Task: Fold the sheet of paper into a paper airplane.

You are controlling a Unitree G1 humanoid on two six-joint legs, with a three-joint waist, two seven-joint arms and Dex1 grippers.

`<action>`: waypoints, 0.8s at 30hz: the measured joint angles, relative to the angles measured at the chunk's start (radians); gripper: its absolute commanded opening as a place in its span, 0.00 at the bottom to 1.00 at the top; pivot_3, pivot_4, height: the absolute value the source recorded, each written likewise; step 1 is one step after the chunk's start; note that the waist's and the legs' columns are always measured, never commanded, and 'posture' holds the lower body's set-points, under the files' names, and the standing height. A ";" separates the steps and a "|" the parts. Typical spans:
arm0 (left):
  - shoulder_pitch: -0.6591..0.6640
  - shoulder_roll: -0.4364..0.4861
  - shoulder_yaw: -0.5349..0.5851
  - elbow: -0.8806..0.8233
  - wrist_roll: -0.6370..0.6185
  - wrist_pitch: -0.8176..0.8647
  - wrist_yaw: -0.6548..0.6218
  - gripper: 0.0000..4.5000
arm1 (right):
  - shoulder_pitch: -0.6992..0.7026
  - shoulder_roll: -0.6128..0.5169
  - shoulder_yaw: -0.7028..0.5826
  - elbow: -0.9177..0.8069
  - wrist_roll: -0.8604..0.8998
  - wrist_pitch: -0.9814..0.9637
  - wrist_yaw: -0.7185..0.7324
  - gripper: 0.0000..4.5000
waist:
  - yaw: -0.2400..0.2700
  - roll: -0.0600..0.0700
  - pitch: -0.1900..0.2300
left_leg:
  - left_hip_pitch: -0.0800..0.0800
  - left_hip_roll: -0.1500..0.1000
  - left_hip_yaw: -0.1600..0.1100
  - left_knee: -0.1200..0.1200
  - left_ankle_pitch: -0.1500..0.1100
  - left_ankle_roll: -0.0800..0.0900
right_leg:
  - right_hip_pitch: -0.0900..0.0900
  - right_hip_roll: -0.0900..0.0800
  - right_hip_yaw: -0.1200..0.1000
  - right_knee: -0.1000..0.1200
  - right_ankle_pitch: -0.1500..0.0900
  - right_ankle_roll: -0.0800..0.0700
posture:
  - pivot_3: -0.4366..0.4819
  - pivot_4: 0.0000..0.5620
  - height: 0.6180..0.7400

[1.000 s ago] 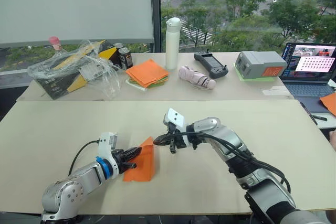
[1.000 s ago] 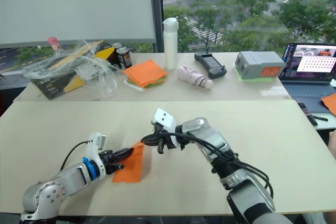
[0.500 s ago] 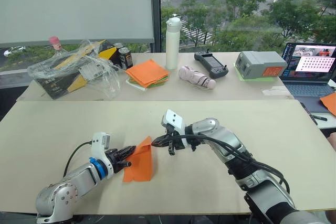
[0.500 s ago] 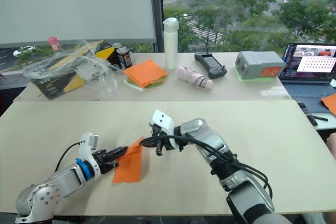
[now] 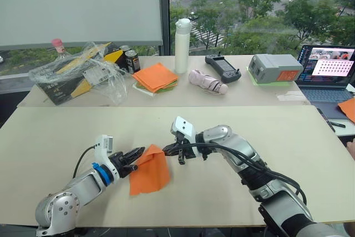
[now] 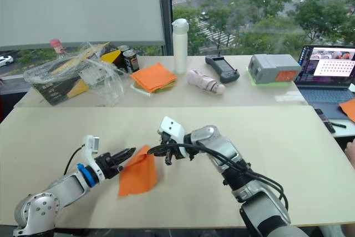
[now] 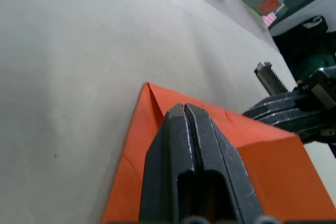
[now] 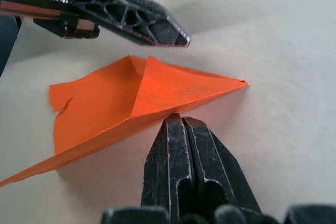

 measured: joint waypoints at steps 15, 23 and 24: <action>0.014 0.010 -0.047 0.000 0.033 -0.009 -0.014 0.00 | 0.000 0.009 0.002 -0.005 0.001 0.006 -0.003 0.00 | 0.000 0.000 0.000 | 0.000 0.000 0.000 0.000 0.000 0.000 | 0.000 0.000 0.000 0.000 0.000 0.000 | 0.48 0.27 1.00; 0.018 0.009 -0.061 0.000 0.034 -0.009 -0.015 0.00 | 0.000 0.035 0.015 -0.025 0.002 0.014 -0.009 0.00 | 0.001 0.000 0.000 | 0.000 0.000 0.000 0.000 0.000 0.000 | 0.000 0.000 0.000 0.000 0.000 0.000 | 0.48 0.27 1.00; 0.021 0.009 -0.061 0.000 0.034 -0.010 -0.015 0.00 | 0.000 0.035 0.015 -0.028 0.002 0.015 -0.009 0.00 | 0.001 0.000 0.000 | 0.000 0.000 0.000 0.000 0.000 0.000 | 0.000 0.000 0.000 0.000 0.000 0.000 | 0.48 0.27 1.00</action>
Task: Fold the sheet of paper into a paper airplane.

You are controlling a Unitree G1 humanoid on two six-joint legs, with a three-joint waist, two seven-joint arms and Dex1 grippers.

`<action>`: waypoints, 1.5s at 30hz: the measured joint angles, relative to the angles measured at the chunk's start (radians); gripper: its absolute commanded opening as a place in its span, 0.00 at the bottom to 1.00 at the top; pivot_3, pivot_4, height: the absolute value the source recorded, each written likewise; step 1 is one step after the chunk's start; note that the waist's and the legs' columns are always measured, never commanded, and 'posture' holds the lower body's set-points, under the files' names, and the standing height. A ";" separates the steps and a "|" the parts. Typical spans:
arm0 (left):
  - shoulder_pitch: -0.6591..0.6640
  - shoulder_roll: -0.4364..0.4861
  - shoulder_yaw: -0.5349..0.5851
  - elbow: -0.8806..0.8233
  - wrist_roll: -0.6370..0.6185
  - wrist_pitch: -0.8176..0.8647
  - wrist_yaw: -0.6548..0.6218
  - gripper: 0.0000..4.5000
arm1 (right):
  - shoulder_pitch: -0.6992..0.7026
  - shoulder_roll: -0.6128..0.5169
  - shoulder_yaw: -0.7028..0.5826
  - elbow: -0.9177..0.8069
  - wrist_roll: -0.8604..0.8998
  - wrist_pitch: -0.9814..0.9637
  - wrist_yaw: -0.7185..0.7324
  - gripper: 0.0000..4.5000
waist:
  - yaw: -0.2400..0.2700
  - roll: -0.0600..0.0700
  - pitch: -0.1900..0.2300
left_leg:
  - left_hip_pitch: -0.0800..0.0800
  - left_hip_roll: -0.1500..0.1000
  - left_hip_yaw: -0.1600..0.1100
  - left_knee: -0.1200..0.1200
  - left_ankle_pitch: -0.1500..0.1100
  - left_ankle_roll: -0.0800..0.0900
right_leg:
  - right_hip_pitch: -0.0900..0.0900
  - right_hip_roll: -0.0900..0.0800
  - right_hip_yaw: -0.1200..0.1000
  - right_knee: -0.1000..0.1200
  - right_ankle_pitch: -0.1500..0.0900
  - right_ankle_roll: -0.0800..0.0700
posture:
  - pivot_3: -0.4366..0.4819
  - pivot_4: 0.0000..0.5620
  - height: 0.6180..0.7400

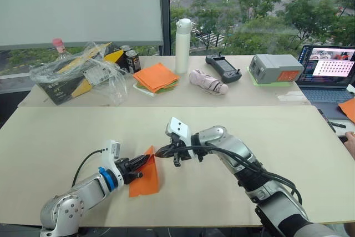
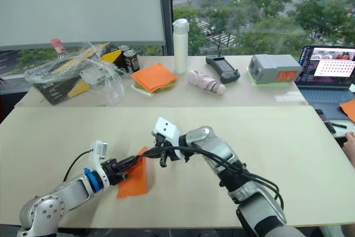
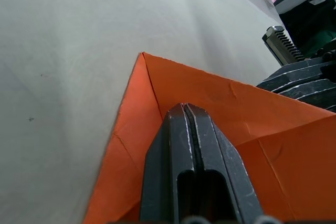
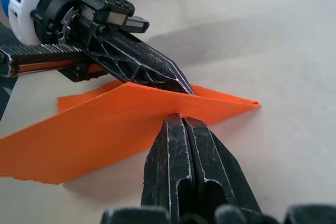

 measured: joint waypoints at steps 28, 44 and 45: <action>0.053 0.009 -0.010 -0.016 0.035 -0.005 -0.027 0.00 | 0.017 0.048 0.012 -0.013 0.000 0.028 -0.020 0.00 | 0.000 0.000 0.000 | 0.000 0.000 0.000 0.000 0.000 0.000 | 0.000 0.000 0.000 0.000 0.000 0.000 | 0.48 0.27 1.00; 0.068 0.010 -0.028 -0.022 0.046 -0.017 -0.049 0.00 | 0.017 0.052 0.035 -0.011 -0.001 0.028 -0.022 0.00 | -0.001 0.000 0.000 | 0.000 0.000 0.000 0.000 0.000 0.000 | 0.000 0.000 0.000 0.000 0.000 0.000 | 0.48 0.27 1.00; 0.072 0.010 -0.028 -0.026 0.048 -0.020 -0.049 0.00 | 0.017 0.052 0.037 -0.011 -0.001 0.028 -0.022 0.00 | -0.001 0.000 0.000 | 0.000 0.000 0.000 0.000 0.000 0.000 | 0.000 0.000 0.000 0.000 0.000 0.000 | 0.48 0.27 1.00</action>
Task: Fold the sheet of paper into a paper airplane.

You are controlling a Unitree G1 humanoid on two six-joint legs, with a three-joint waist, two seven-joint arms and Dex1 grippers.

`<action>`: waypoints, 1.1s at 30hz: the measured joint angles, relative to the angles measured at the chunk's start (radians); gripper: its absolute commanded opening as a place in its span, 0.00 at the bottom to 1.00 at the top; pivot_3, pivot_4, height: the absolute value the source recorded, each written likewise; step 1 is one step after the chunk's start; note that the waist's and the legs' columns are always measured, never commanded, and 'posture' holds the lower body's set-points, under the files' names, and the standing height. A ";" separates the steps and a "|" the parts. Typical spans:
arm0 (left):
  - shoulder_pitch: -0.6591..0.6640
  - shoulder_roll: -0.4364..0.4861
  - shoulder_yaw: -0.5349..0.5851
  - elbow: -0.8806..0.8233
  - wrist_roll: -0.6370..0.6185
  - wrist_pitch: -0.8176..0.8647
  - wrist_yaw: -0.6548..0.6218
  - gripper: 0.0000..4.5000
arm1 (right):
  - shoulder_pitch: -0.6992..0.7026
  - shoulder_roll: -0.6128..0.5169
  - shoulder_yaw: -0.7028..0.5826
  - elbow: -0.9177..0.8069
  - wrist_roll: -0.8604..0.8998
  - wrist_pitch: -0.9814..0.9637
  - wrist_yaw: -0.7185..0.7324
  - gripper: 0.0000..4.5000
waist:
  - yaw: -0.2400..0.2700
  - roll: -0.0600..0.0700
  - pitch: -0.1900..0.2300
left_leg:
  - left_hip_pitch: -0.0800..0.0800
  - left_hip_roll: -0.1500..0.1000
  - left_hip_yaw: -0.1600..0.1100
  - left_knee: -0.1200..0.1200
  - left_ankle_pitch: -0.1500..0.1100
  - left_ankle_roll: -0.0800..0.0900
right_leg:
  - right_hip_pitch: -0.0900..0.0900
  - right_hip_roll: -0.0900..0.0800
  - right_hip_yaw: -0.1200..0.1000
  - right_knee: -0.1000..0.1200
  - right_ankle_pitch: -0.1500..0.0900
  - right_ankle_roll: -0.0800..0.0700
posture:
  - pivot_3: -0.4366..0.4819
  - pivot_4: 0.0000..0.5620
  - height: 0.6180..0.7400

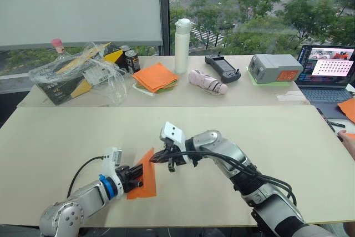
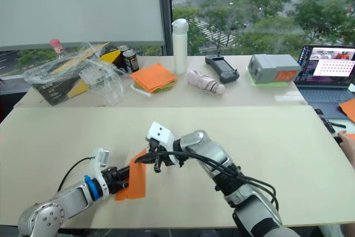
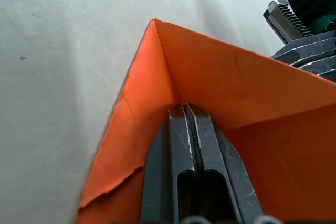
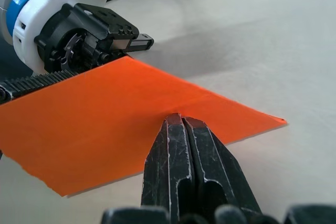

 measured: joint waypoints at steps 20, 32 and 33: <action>0.041 0.002 -0.011 -0.030 0.022 -0.026 -0.014 0.00 | 0.000 0.009 0.006 0.008 0.000 -0.001 -0.005 0.00 | 0.000 0.000 0.000 | 0.000 0.000 0.000 0.000 0.000 0.000 | 0.000 0.000 0.000 0.000 0.000 0.000 | 0.48 0.27 1.00; 0.065 0.004 0.004 -0.030 0.025 -0.045 -0.022 0.00 | 0.000 0.026 0.014 0.015 -0.009 -0.014 -0.010 0.00 | -0.001 0.000 0.000 | 0.000 0.000 0.000 0.000 0.000 0.000 | 0.000 0.000 0.000 0.000 0.000 0.000 | 0.48 0.27 1.00; 0.067 0.004 0.006 -0.030 0.025 -0.047 -0.021 0.00 | 0.000 0.027 0.015 0.018 -0.010 -0.017 -0.010 0.00 | -0.001 0.000 0.000 | 0.001 0.000 0.000 0.000 0.000 0.000 | 0.000 0.000 0.000 0.000 0.000 0.000 | 0.48 0.27 1.00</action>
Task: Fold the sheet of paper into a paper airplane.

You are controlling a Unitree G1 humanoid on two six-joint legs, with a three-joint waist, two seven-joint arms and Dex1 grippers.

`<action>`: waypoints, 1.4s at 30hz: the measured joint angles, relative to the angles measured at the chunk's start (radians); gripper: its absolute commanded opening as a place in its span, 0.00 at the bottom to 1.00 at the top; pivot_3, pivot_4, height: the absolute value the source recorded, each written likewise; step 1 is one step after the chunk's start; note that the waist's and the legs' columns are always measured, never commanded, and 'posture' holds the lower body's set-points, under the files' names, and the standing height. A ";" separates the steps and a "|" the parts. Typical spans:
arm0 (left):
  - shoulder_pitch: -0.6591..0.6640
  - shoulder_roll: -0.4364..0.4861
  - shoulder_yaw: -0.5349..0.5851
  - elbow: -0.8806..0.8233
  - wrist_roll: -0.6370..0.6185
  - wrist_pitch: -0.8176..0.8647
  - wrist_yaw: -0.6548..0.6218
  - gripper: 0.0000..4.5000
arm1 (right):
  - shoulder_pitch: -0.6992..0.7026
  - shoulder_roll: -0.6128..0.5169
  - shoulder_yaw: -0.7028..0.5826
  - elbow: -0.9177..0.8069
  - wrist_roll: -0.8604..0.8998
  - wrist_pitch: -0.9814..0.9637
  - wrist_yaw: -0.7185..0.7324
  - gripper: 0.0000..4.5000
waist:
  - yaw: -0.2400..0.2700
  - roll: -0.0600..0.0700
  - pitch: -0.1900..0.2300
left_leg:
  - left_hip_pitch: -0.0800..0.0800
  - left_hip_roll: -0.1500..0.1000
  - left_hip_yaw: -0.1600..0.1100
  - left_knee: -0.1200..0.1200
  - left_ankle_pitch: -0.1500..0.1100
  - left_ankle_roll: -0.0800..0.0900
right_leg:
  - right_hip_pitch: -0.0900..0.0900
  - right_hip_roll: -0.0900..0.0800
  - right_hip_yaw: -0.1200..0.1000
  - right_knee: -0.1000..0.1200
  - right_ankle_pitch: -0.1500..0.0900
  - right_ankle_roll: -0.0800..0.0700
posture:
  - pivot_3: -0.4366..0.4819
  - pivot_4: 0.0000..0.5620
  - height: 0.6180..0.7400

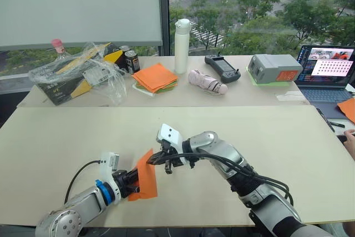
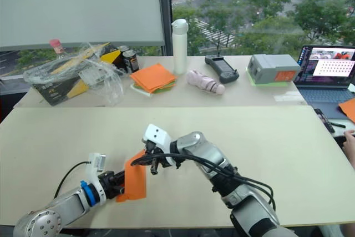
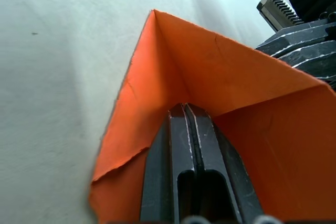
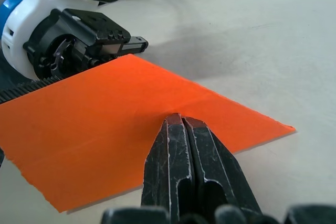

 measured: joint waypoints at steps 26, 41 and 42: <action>0.121 0.007 0.094 -0.071 -0.060 0.001 0.056 0.00 | -0.002 0.042 0.037 0.111 -0.067 -0.103 0.016 0.00 | -0.002 0.000 0.000 | 0.000 0.000 0.000 0.000 0.000 0.000 | 0.000 0.000 0.000 0.000 0.000 0.000 | 0.48 0.27 1.00; 0.206 0.038 0.224 -0.098 -0.228 0.001 0.078 0.00 | -0.002 0.050 0.052 0.140 -0.094 -0.138 0.034 0.00 | 0.001 0.001 0.000 | 0.000 0.000 0.000 0.000 0.000 0.000 | 0.000 0.000 0.000 0.000 0.000 0.000 | 0.48 0.27 1.00; 0.201 0.036 0.237 -0.099 -0.268 0.000 0.086 0.00 | -0.002 0.050 0.052 0.141 -0.096 -0.138 0.034 0.00 | 0.001 0.001 0.000 | 0.000 0.000 0.000 0.000 0.000 0.000 | 0.000 0.000 0.000 0.000 0.000 0.000 | 0.48 0.27 1.00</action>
